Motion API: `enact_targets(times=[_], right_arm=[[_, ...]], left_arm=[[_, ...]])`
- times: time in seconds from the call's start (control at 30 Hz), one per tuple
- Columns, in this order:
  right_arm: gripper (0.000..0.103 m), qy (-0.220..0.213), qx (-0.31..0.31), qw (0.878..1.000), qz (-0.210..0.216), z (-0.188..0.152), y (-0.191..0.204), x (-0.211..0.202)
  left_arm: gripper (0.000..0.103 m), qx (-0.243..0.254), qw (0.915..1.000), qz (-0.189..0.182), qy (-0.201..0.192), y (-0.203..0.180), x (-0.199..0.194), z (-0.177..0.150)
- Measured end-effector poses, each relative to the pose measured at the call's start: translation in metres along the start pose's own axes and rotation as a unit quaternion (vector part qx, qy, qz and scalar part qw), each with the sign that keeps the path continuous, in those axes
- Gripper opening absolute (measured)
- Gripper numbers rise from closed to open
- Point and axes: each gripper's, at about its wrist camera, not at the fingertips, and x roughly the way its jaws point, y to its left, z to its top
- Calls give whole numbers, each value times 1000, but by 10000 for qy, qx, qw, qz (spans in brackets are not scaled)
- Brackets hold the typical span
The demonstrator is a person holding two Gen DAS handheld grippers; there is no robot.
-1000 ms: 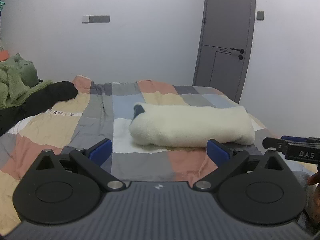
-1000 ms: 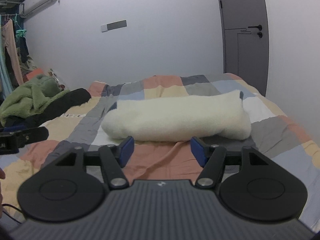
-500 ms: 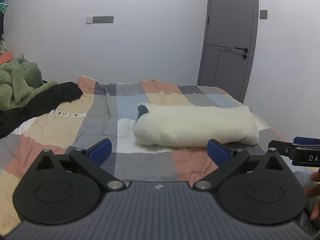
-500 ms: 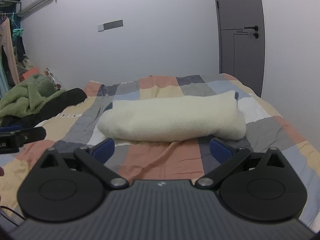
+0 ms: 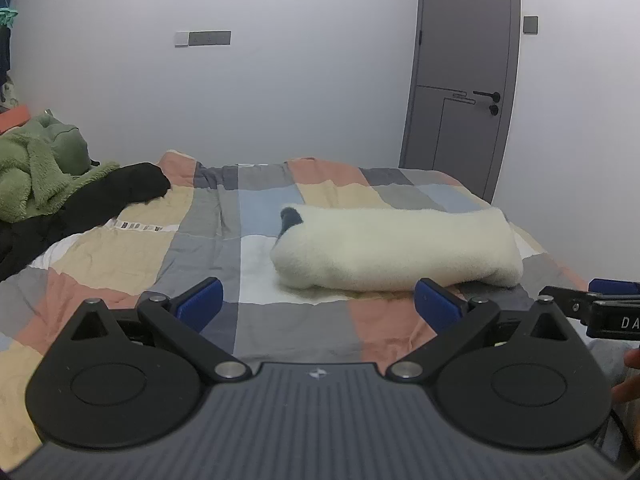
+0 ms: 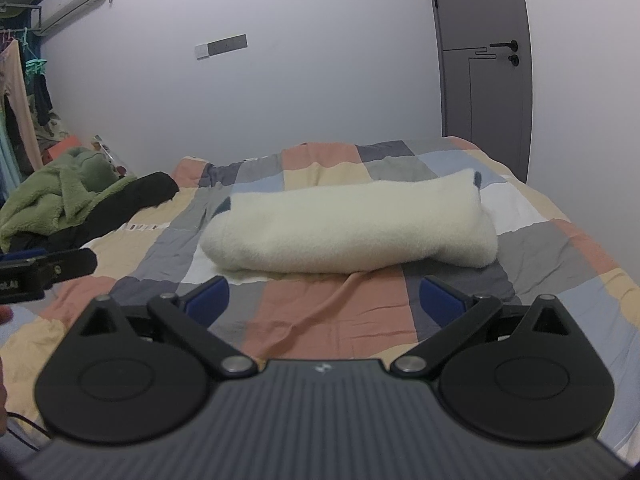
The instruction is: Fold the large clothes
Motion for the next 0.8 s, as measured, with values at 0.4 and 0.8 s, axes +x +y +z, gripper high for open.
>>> enact_targets(times=[0.4, 0.8], right_arm=[[103, 47, -2, 10000, -31, 3, -1, 0], [103, 25, -17, 10000, -45, 1, 2, -3]], left_arm=[[103, -55, 10000, -32, -17, 2, -3, 0], [103, -76, 10000, 3, -48, 1, -6, 0]])
